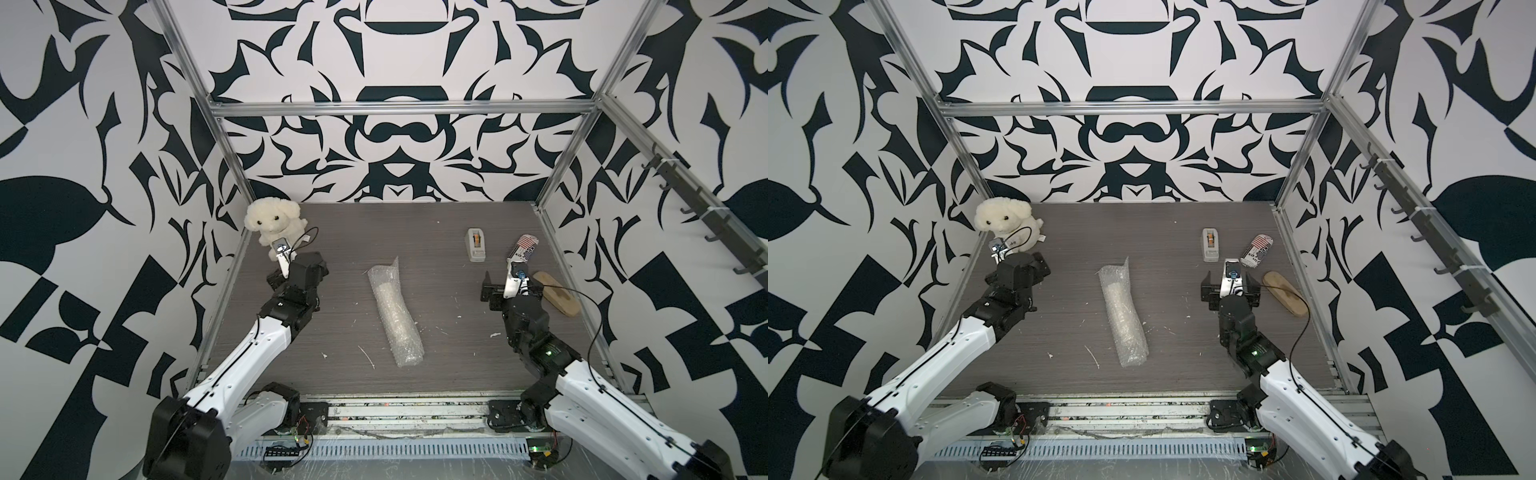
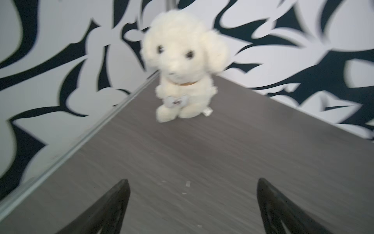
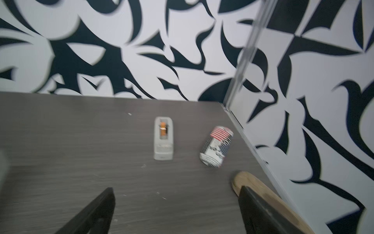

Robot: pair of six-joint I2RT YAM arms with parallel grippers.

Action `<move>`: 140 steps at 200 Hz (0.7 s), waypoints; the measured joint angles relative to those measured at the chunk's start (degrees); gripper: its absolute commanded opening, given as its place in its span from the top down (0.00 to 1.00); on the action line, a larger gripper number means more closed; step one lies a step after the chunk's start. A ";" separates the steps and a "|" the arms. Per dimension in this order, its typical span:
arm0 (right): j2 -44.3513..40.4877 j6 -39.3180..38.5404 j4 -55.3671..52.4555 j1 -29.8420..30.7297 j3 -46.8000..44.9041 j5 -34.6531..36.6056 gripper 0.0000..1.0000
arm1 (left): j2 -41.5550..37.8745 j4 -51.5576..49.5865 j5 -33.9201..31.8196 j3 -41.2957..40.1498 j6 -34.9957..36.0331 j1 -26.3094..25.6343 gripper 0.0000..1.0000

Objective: Wrap vases in bubble wrap
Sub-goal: Reset both arms

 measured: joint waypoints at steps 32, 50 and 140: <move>9.51 -4.33 9.16 -7.06 -7.06 -7.08 0.01 | 3.17 18.23 2.60 -14.86 10.97 6.91 0.01; 15.41 -5.20 14.05 -9.33 -7.82 -9.77 0.01 | 5.40 26.53 6.08 -20.33 14.75 9.77 0.01; 41.97 -5.03 38.40 -18.67 -4.74 -26.84 0.01 | 27.34 56.11 24.39 -20.70 17.81 19.58 0.01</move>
